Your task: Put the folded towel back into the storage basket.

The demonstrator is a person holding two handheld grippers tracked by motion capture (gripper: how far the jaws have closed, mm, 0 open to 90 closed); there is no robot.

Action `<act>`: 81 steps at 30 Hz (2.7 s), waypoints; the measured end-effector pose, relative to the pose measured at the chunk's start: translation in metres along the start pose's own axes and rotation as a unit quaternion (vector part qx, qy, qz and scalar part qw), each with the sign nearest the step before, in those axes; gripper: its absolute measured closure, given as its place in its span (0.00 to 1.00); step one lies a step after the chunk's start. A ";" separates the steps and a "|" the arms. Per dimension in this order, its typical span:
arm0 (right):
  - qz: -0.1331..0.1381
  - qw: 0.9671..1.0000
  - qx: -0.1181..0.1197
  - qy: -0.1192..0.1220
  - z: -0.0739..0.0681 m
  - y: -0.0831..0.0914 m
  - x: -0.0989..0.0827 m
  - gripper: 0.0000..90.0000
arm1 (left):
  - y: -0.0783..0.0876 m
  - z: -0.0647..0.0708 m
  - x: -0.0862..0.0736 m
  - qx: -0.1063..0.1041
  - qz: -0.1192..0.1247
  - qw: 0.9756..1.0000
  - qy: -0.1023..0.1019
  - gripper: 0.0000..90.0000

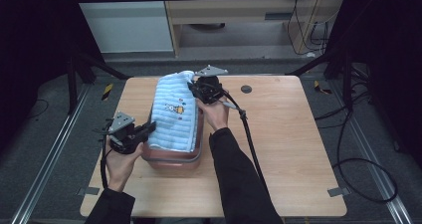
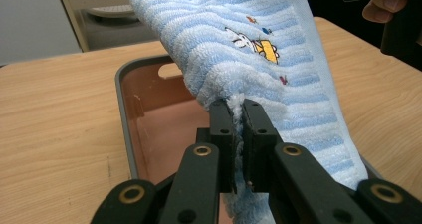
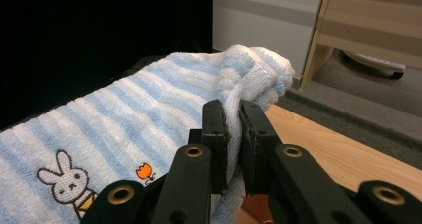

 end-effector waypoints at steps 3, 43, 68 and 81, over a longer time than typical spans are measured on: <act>-0.005 1.000 0.003 0.001 -0.002 -0.003 -0.004 0.92 | -0.003 -0.001 -0.004 0.004 -0.009 1.000 -0.005 0.94; -0.058 0.998 0.015 -0.005 -0.016 -0.032 -0.058 0.92 | -0.028 -0.009 -0.044 0.031 -0.083 0.996 -0.018 0.94; -0.097 0.995 0.004 0.019 -0.019 -0.041 -0.072 0.73 | -0.035 -0.015 -0.047 0.050 -0.098 0.994 -0.013 0.78; -0.035 0.999 -0.012 0.002 -0.002 0.009 -0.052 0.49 | -0.017 -0.005 -0.035 0.029 -0.059 0.997 -0.027 0.61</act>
Point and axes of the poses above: each handheld gripper's, and its own axes: y roughly backward along the jaws, x roughly out of its top, z roughly to its right, the point moved 1 cm from there along -y, roughly forward along the jaws, and after that the axes turned 12 degrees about y, right-handed, at the moved point
